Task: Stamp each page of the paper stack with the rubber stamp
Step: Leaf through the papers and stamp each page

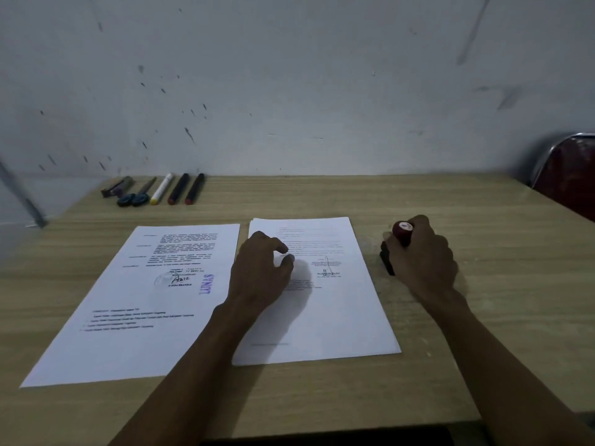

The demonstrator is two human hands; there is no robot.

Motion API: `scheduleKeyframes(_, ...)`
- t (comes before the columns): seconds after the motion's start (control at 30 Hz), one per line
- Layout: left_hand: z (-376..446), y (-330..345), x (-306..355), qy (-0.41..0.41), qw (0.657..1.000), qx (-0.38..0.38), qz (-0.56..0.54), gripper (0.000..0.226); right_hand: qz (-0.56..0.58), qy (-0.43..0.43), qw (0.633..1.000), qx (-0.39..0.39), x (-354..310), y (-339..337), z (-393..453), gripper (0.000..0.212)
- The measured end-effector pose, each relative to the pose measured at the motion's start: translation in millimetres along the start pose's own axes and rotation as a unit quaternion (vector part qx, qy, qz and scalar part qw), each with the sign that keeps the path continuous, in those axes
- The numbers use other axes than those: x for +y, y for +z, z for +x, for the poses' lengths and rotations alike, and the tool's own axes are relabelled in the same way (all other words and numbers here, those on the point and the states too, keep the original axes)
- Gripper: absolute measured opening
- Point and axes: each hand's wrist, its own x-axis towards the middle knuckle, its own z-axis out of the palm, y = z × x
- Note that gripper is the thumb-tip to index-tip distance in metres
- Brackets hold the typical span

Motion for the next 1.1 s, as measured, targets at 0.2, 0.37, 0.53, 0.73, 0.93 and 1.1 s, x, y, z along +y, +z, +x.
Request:
scheduleKeyframes(0.2, 1, 5, 7, 0.027, 0.999, -0.014, -0.008, 0.017, 0.079, -0.061, 0.995, -0.018, -20, 0, -9, 0.03)
scheduleKeyframes(0.37, 1, 10, 9, 0.044, 0.991, -0.122, 0.036, 0.033, 0.104, -0.107, 0.987, -0.063, -32, 15, -19, 0.014)
scheduleKeyframes(0.53, -6, 10, 8, 0.067, 0.983, -0.15, 0.085, 0.03, 0.03, -0.145, 0.986, -0.082, -36, 27, -23, 0.008)
scheduleKeyframes(0.73, -10, 7, 12, 0.066, 0.983, -0.145, 0.087, 0.03, -0.027, -0.158, 0.984, -0.08, -35, 36, -23, 0.011)
scheduleKeyframes(0.93, -10, 8, 10, 0.062, 0.984, -0.144, 0.086, 0.032, -0.044, -0.183, 0.979, -0.083, -33, 42, -24, 0.008)
scheduleKeyframes(1.1, -13, 7, 11, 0.065, 0.984, -0.138, 0.09, 0.032, -0.057, -0.186, 0.977, -0.086, -35, 45, -25, 0.009)
